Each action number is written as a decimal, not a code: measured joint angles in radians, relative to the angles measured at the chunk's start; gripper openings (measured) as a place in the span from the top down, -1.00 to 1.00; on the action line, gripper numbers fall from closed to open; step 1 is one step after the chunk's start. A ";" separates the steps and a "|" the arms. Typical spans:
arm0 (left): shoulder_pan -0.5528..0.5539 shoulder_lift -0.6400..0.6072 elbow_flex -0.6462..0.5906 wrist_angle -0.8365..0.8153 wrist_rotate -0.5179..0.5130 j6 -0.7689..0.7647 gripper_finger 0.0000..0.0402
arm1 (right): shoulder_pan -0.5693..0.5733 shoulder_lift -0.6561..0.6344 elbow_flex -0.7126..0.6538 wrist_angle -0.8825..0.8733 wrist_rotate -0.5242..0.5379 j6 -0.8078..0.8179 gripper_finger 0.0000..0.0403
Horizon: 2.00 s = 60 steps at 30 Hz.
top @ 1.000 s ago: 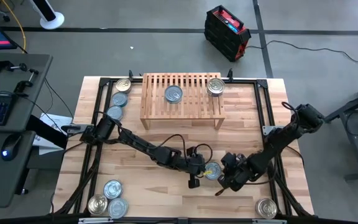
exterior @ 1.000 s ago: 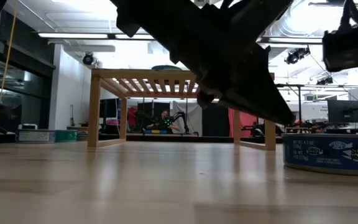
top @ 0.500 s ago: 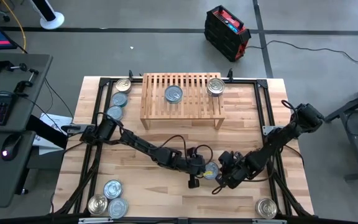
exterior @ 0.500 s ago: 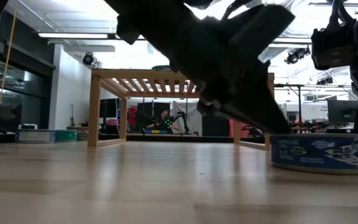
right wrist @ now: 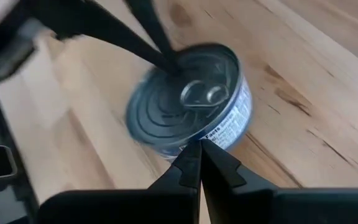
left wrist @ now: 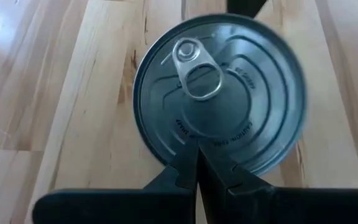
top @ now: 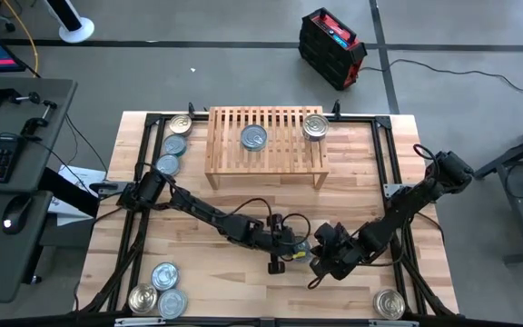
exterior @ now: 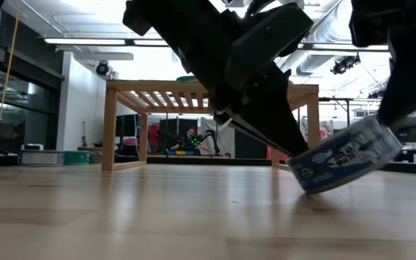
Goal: Stack canned seafood by type on shelf
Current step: Put the blue tuna can on the shelf
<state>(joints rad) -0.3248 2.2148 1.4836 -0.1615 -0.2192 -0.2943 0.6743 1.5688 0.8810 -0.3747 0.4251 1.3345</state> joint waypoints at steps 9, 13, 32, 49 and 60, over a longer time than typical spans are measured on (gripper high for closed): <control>0.004 0.011 -0.006 -0.020 0.007 -0.002 1.00 | -0.010 0.002 0.023 0.018 0.077 -0.016 1.00; 0.004 0.012 -0.005 -0.031 0.002 -0.002 1.00 | -0.020 0.001 0.023 0.029 0.063 -0.051 1.00; -0.110 -0.404 -0.440 -0.130 -0.068 -0.382 1.00 | -0.075 -0.094 0.235 -0.059 0.042 -0.399 0.55; -0.006 -1.419 -0.506 -0.251 -0.314 0.011 1.00 | -0.371 0.424 0.763 -0.673 0.032 -0.092 -0.64; 0.096 -1.610 -0.505 -0.255 -0.007 0.001 1.00 | -0.506 0.455 0.793 -0.632 -0.275 -0.047 -0.66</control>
<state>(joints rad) -0.2287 0.6045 0.9783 -0.4164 -0.2263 -0.2937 0.1680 2.0235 1.6737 -1.0068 0.1501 1.2880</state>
